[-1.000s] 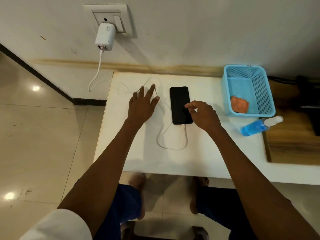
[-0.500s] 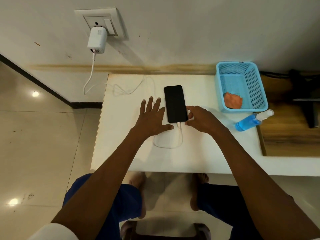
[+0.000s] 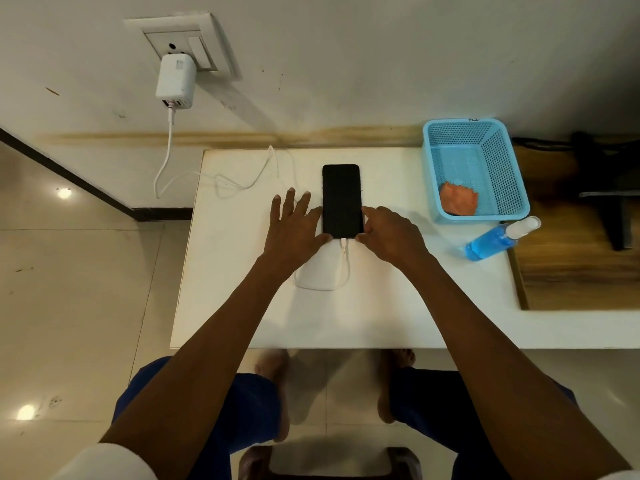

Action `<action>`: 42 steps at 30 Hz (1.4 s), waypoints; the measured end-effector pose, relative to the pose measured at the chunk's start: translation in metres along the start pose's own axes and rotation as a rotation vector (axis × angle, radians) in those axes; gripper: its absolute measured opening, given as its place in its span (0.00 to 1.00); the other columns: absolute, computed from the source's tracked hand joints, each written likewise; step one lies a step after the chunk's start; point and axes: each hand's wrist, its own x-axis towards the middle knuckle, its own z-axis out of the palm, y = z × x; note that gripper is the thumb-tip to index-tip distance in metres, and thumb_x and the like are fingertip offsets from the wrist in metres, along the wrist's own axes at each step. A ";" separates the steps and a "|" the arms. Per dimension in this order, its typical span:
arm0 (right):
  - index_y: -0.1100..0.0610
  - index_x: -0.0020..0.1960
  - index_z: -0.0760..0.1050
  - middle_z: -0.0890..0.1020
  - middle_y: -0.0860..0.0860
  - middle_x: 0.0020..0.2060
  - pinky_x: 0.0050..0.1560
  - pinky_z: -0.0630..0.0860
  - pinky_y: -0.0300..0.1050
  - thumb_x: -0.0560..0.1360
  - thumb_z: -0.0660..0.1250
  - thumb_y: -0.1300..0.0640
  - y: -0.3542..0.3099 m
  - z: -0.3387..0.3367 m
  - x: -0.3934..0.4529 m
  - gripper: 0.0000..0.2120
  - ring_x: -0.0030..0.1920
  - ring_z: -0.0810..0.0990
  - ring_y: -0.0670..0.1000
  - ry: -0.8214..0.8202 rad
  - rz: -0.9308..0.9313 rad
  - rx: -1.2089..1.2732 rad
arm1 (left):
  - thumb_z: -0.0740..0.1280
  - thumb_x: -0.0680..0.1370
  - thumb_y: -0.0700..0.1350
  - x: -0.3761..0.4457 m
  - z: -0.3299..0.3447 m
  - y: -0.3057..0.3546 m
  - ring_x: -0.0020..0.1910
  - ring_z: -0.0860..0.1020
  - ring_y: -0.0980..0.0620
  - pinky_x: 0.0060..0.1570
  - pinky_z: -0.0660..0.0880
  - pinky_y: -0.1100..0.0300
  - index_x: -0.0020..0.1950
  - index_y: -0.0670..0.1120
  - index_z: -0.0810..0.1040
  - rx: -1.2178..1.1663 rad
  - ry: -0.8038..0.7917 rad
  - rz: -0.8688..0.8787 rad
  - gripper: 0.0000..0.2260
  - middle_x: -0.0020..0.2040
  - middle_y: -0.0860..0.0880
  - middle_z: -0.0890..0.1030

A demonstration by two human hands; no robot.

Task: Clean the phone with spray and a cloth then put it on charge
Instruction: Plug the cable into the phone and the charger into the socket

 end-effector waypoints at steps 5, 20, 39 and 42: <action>0.53 0.69 0.72 0.80 0.53 0.53 0.45 0.71 0.46 0.77 0.69 0.48 -0.001 0.002 0.005 0.22 0.52 0.81 0.57 0.041 0.025 0.030 | 0.55 0.81 0.64 0.006 -0.001 -0.001 0.80 0.47 0.40 0.75 0.40 0.43 0.78 0.52 0.63 0.023 0.019 -0.009 0.28 0.80 0.45 0.56; 0.52 0.45 0.76 0.78 0.48 0.37 0.42 0.74 0.45 0.76 0.61 0.32 -0.020 -0.008 -0.011 0.23 0.42 0.82 0.54 -0.064 0.163 -0.064 | 0.56 0.82 0.61 0.007 -0.002 -0.012 0.80 0.46 0.40 0.75 0.38 0.43 0.77 0.55 0.64 -0.012 0.027 0.007 0.25 0.80 0.45 0.56; 0.48 0.45 0.73 0.75 0.45 0.36 0.44 0.76 0.46 0.77 0.63 0.36 -0.039 -0.011 -0.009 0.15 0.41 0.80 0.52 -0.039 0.165 -0.002 | 0.61 0.81 0.57 0.002 -0.013 -0.019 0.80 0.50 0.44 0.76 0.43 0.47 0.74 0.53 0.69 -0.206 0.116 0.014 0.22 0.80 0.46 0.59; 0.45 0.42 0.70 0.74 0.42 0.33 0.41 0.74 0.45 0.77 0.63 0.37 -0.048 -0.018 -0.003 0.13 0.39 0.78 0.50 -0.002 0.117 0.071 | 0.64 0.81 0.54 -0.012 -0.028 -0.038 0.78 0.60 0.46 0.75 0.54 0.49 0.71 0.52 0.74 -0.421 0.202 -0.076 0.19 0.76 0.48 0.67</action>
